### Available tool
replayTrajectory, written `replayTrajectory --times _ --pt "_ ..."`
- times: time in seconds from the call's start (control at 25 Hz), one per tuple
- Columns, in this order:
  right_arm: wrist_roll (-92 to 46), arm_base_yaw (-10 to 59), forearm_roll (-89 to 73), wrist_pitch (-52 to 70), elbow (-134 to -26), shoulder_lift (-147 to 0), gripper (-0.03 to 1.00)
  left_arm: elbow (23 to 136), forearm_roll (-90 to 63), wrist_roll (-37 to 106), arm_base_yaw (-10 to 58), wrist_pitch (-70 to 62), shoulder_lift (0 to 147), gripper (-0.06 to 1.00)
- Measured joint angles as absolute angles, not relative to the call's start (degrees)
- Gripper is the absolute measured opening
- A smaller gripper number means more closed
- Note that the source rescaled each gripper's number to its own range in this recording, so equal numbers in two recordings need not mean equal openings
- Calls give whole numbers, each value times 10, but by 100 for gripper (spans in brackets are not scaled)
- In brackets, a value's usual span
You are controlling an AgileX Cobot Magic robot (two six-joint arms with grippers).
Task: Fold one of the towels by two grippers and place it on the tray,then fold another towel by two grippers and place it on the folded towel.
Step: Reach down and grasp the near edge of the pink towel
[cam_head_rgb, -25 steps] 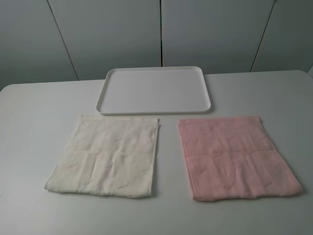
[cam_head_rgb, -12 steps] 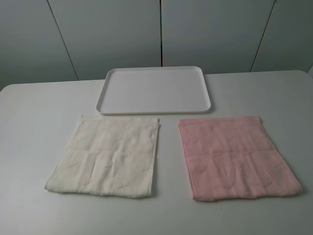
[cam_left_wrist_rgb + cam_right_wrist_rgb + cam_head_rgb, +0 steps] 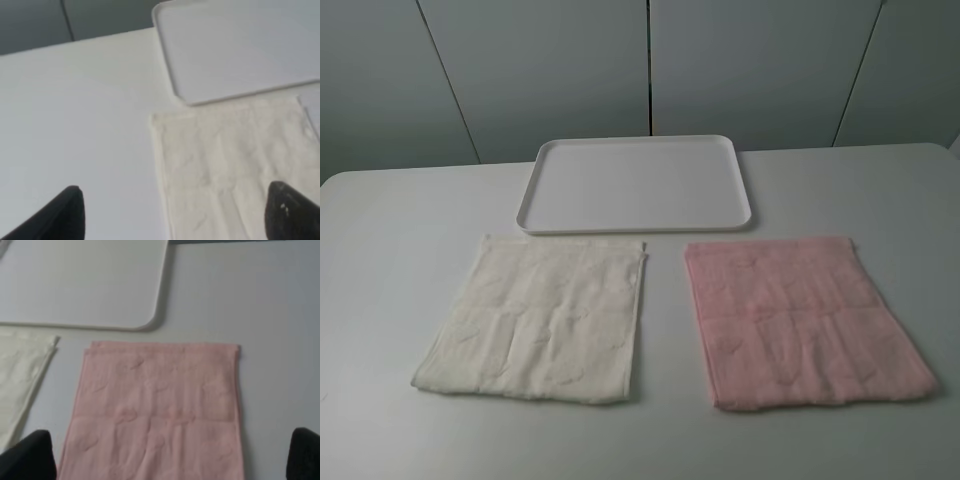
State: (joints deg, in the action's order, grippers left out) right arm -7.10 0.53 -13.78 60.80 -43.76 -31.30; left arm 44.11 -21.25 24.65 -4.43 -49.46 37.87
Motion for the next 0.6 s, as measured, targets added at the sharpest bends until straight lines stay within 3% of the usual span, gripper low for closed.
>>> replayTrajectory --times 0.32,0.6 --pt "-184 5 -241 588 -501 -509 100 573 -367 448 -26 -476 604 93" --pt "-219 5 -248 588 -501 -564 100 656 -322 460 130 -473 747 93"
